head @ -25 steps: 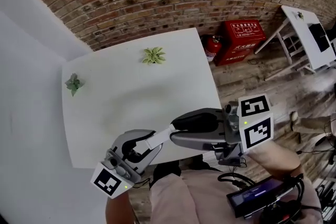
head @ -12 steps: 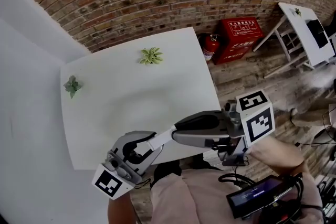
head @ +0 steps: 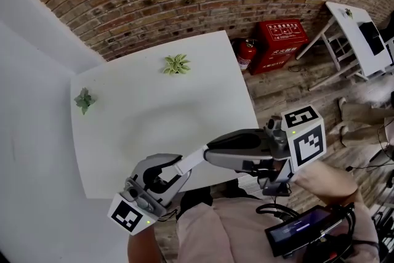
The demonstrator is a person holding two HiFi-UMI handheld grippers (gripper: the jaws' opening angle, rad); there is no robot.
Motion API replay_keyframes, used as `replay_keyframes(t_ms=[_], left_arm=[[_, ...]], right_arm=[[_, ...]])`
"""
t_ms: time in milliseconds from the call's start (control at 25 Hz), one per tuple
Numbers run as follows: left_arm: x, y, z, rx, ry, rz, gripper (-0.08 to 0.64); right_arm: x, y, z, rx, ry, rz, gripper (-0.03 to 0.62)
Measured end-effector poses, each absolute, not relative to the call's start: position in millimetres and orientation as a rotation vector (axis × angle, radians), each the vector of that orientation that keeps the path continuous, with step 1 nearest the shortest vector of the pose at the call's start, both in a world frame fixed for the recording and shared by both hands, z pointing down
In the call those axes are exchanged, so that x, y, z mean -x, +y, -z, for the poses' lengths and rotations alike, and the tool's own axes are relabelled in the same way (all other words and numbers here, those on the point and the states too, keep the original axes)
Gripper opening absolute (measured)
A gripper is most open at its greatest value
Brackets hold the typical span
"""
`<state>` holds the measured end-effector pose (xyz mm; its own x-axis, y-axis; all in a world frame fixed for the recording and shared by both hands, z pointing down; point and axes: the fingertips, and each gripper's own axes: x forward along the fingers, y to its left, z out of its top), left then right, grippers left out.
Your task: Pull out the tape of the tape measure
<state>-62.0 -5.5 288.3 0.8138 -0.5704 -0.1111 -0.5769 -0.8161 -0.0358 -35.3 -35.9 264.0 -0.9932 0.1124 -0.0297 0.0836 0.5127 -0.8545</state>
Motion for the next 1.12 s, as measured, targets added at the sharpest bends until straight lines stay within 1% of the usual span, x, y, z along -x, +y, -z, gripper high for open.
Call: replay_keyframes(t_ms=[280,1120], left_arm=[[69,-4,-288,2.947,0.944,-0.19,0.095],[74,-2,-290,2.947,0.974,-0.177,0.095]], right_arm=[[26,-46,-256,0.125,-2.744,-1.532,0.031],[5,-62,-250,0.058,-2.779,-1.52,0.031]])
